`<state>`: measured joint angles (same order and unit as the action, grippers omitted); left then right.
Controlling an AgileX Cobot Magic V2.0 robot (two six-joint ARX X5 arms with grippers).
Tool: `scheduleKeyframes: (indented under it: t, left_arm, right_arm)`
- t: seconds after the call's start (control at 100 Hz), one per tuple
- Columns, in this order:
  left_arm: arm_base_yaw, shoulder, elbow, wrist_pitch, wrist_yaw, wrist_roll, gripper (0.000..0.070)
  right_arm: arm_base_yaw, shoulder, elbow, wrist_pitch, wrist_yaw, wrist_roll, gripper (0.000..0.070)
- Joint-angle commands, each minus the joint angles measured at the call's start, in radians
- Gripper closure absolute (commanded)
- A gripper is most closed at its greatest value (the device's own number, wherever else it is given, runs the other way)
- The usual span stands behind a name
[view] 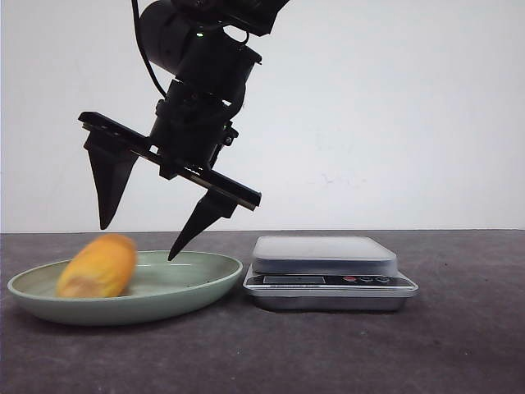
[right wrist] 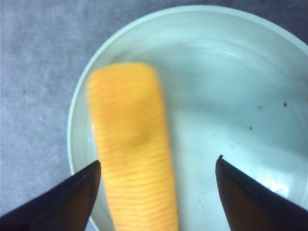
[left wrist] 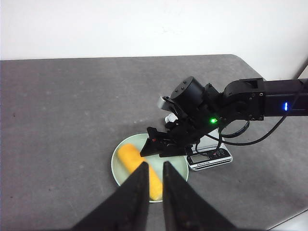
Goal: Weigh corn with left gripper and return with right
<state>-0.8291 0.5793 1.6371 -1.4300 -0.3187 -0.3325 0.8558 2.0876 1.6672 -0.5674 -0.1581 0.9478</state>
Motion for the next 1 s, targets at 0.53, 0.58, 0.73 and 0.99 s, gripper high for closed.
scheduleKeyframes:
  t: [0.53, 0.58, 0.73, 0.99]
  left_arm:
    - [-0.009, 0.002, 0.0, -0.055, -0.006, 0.003, 0.069]
    - [-0.009, 0.001, -0.006, -0.055, -0.006, 0.003, 0.069]
    - [-0.008, 0.001, -0.019, -0.055, -0.006, 0.003, 0.069]
    - [-0.008, 0.001, -0.023, -0.055, -0.007, 0.003, 0.069]
  right_arm:
    - [0.065, -0.412, 0.083, -0.018, 0.48, -0.713, 0.0688]
    - [0.075, -0.46, 0.082, 0.002, 0.481, -0.725, 0.0688]
    - [0.116, -0.618, 0.081, 0.019, 0.53, -0.83, 0.0688]
    - [0.15, -0.896, 0.063, -0.016, 0.579, -0.889, 0.0688]
